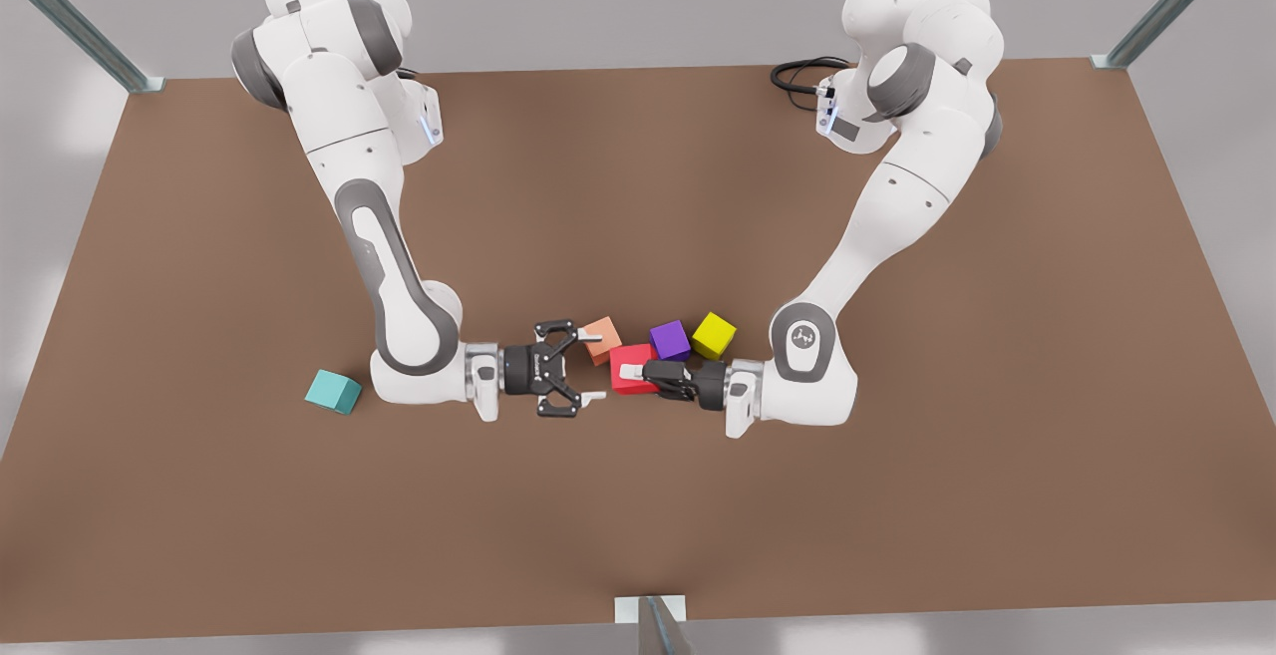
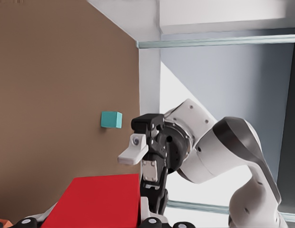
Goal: Pick up red wooden cube and pass to hand red wooden cube and place in blue wooden cube
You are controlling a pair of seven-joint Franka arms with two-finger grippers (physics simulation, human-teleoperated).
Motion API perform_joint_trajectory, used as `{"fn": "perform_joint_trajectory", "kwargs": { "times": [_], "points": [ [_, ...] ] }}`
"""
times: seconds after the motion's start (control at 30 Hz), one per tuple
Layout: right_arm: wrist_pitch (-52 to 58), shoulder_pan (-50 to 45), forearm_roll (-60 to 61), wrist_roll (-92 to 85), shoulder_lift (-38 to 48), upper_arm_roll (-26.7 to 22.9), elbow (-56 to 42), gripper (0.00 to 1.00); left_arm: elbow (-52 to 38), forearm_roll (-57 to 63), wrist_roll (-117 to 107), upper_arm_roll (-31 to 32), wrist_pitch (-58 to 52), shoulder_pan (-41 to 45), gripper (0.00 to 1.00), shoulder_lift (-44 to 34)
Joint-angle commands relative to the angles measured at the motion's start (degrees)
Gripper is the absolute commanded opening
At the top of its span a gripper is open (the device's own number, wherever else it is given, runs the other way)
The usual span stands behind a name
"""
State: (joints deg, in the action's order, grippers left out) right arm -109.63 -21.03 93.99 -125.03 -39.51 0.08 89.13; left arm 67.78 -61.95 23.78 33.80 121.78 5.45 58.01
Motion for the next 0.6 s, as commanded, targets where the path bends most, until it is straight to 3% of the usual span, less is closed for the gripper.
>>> {"fn": "perform_joint_trajectory", "kwargs": {
  "times": [0.0,0.57],
  "points": [
    [-1.19,-0.15,0.4,-5.13,-1.09,0.01,-0.62,1.0,-0.02,-0.71,4.44,0.04,-0.41,0.0,0.58,-0.09],
    [-3.92,-1.38,1.64,-4.34,-2.32,1.68,-1.5,1.0,-0.02,-0.71,4.44,0.21,-0.32,-0.09,0.58,0.0]
  ]
}}
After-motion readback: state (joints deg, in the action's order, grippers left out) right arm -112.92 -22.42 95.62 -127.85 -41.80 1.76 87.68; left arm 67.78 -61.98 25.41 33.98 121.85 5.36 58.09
